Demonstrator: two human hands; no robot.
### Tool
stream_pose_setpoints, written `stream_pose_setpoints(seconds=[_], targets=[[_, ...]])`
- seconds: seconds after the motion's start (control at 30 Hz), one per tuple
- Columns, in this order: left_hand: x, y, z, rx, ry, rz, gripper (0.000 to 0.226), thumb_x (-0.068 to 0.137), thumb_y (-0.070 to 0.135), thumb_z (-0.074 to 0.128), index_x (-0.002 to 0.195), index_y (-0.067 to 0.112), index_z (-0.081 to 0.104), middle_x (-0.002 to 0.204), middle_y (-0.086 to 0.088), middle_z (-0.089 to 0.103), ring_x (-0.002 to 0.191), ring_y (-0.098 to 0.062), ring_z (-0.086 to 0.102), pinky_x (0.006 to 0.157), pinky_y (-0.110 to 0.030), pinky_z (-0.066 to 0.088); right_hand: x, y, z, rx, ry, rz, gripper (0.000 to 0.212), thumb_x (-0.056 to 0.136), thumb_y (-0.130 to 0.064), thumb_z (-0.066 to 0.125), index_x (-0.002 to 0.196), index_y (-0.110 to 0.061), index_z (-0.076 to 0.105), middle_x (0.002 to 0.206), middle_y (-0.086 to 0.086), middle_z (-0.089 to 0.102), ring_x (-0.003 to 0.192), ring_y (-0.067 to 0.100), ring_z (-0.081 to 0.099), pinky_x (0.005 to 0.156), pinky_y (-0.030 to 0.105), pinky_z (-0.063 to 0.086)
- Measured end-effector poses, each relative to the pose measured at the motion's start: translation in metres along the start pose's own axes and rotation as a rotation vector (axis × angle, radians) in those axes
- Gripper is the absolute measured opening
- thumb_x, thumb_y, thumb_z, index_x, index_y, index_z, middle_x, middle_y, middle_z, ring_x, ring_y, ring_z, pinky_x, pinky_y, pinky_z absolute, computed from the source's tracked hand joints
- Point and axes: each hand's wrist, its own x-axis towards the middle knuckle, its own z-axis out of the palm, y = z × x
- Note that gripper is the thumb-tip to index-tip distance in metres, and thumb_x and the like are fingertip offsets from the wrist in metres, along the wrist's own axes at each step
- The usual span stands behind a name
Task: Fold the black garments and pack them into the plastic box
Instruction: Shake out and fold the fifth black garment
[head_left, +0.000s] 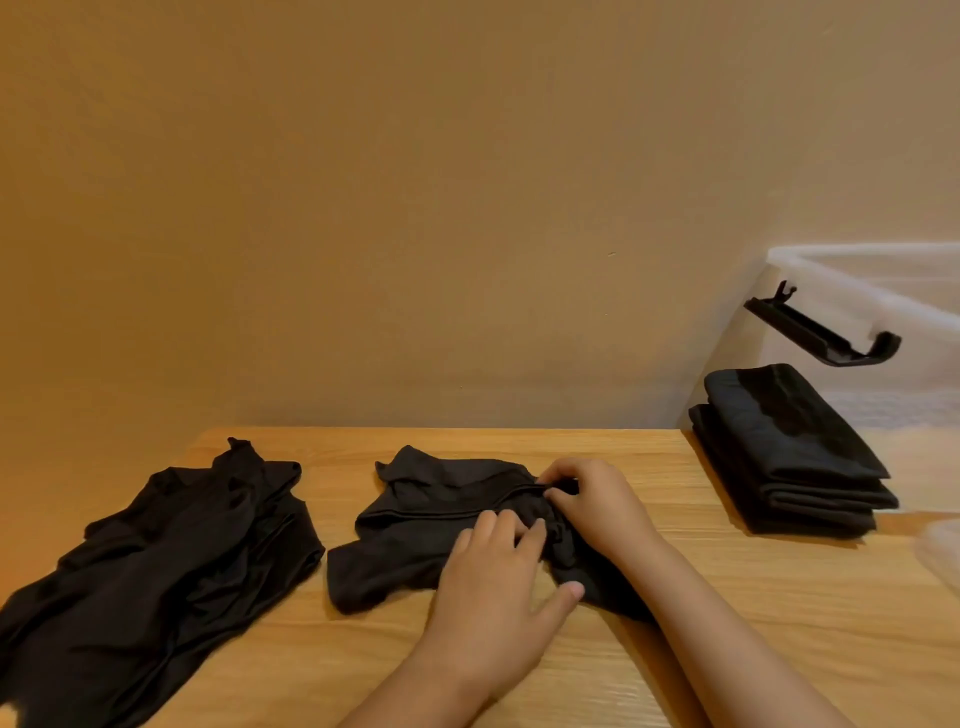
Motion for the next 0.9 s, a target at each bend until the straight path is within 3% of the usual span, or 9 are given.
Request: stream_pose_setpoints(seconds=[0.17, 0.27, 0.4, 0.53, 0.73, 0.9], targets=[[0.041, -0.029, -0.013, -0.042, 0.221, 0.009, 0.044, 0.093, 0.043, 0.054, 0.135, 0.034, 0.049, 0.127, 0.016, 0.049, 0.123, -0.007, 0.039, 0.101, -0.025, 0.028, -0.01, 0.026, -0.022, 0.095, 0.056, -0.004, 0.015, 0.089, -0.017, 0.063, 0.088, -0.03, 0.069, 0.09, -0.015, 0.067, 0.093, 0.005, 0.061, 0.083, 0.029, 0.051], [0.051, -0.065, -0.011, -0.024, 0.147, -0.032, 0.048, 0.088, 0.042, 0.062, 0.134, 0.032, 0.051, 0.131, 0.014, 0.05, 0.127, -0.009, 0.04, 0.107, -0.026, 0.021, -0.011, 0.031, -0.023, 0.223, 0.085, -0.013, 0.013, 0.09, -0.017, 0.063, 0.087, -0.028, 0.069, 0.089, -0.016, 0.068, 0.091, 0.0, 0.06, 0.076, 0.018, 0.046], [0.05, -0.091, -0.014, -0.118, 0.104, -0.096, 0.031, 0.09, 0.039, 0.064, 0.12, 0.036, 0.059, 0.121, 0.019, 0.058, 0.123, -0.004, 0.044, 0.105, -0.022, 0.016, -0.006, 0.03, -0.025, 0.293, 0.063, -0.027, 0.011, 0.092, -0.018, 0.061, 0.087, -0.023, 0.07, 0.086, -0.012, 0.068, 0.086, 0.001, 0.061, 0.074, 0.018, 0.046], [0.051, -0.101, -0.019, -0.152, 0.098, -0.101, 0.028, 0.086, 0.038, 0.068, 0.113, 0.037, 0.062, 0.117, 0.019, 0.058, 0.12, -0.005, 0.045, 0.105, -0.028, 0.026, -0.005, 0.029, -0.028, 0.366, 0.071, -0.036, 0.011, 0.094, -0.017, 0.059, 0.089, -0.019, 0.068, 0.088, -0.006, 0.068, 0.088, 0.007, 0.062, 0.077, 0.026, 0.052], [0.047, -0.108, -0.024, -0.369, -0.073, -0.092, 0.047, 0.069, 0.045, 0.082, 0.111, 0.045, 0.059, 0.118, 0.024, 0.053, 0.115, 0.002, 0.043, 0.099, -0.025, 0.036, -0.007, 0.028, -0.033, 0.496, 0.163, -0.009, 0.011, 0.098, -0.019, 0.051, 0.093, -0.017, 0.06, 0.087, 0.003, 0.066, 0.086, 0.018, 0.063, 0.073, 0.034, 0.049], [0.047, -0.107, -0.027, -0.489, 0.049, -0.118, 0.014, 0.088, 0.017, 0.069, 0.094, 0.03, 0.067, 0.1, 0.019, 0.065, 0.095, 0.01, 0.055, 0.081, -0.015, 0.041, -0.009, 0.028, -0.038, 0.48, 0.227, -0.007, 0.01, 0.098, -0.019, 0.052, 0.095, -0.018, 0.061, 0.088, 0.0, 0.067, 0.084, 0.012, 0.064, 0.071, 0.029, 0.051]])
